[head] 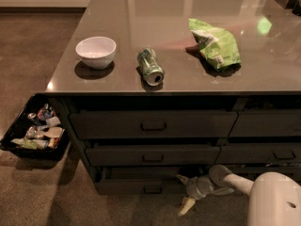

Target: Open bottom drawer

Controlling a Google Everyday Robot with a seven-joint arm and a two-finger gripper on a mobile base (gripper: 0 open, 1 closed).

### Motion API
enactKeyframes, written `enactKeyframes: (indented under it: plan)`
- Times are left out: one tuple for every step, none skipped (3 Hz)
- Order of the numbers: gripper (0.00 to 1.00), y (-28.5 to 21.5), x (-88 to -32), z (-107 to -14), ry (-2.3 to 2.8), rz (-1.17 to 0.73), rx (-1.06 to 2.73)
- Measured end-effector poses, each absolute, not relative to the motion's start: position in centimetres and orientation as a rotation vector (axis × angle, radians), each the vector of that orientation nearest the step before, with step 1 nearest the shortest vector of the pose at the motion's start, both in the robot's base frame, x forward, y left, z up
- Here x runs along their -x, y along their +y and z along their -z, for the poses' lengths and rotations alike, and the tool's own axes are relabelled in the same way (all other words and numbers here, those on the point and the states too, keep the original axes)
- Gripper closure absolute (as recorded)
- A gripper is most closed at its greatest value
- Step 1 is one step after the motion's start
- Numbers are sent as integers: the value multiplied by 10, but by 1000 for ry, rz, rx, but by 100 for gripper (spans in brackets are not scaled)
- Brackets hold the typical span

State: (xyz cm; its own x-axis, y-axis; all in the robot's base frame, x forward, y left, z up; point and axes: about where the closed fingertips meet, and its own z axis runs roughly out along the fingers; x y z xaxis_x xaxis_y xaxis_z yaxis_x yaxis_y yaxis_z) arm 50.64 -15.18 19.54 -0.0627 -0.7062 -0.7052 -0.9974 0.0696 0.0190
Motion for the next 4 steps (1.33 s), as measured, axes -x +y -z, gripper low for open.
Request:
enactKeyframes:
  plan:
    - [0, -139, -526, -204, 1765, -679, 1728]
    - [0, -123, -531, -190, 1741, -730, 1767]
    - [0, -118, -514, -172, 1760, -832, 1784]
    - [0, -118, -514, -176, 1760, -832, 1783]
